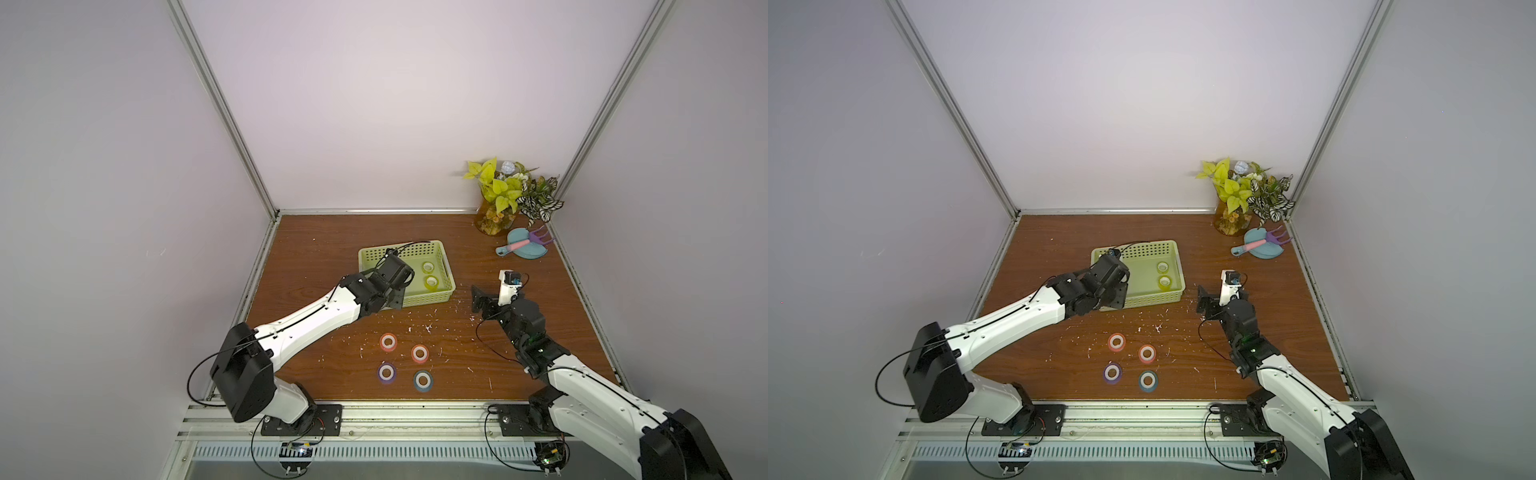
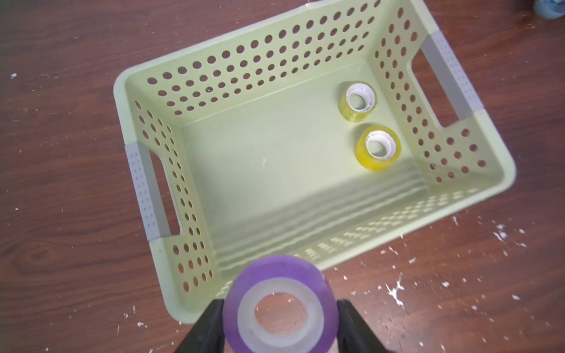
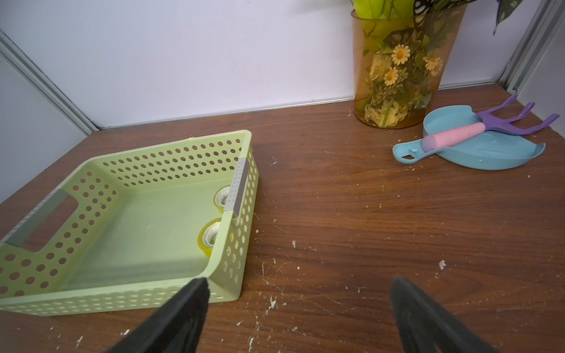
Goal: Put the transparent tape into the storage box
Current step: Place the tape in the storage box.
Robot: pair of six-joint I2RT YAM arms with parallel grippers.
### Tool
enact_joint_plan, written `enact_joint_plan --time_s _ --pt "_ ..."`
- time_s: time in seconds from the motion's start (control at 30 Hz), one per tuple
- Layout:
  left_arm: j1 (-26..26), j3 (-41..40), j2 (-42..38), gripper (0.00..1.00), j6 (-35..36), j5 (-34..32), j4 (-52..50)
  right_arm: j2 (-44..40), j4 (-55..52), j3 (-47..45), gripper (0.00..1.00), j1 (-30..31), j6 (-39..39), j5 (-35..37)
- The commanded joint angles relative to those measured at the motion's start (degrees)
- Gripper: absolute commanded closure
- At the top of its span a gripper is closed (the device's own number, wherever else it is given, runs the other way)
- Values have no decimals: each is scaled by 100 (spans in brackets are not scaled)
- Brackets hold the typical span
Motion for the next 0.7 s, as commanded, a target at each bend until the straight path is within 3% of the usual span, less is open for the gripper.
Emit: enact_joint_plan --time_s 0.0,0.33,0.67 --pt "312 274 316 46 375 78 20 -58 122 15 1 -16 14 115" --pt "1065 722 1374 46 860 919 54 -22 129 28 1 -16 -3 122" --pt "1171 705 1901 46 1053 1045 39 39 132 45 1 -9 -3 84"
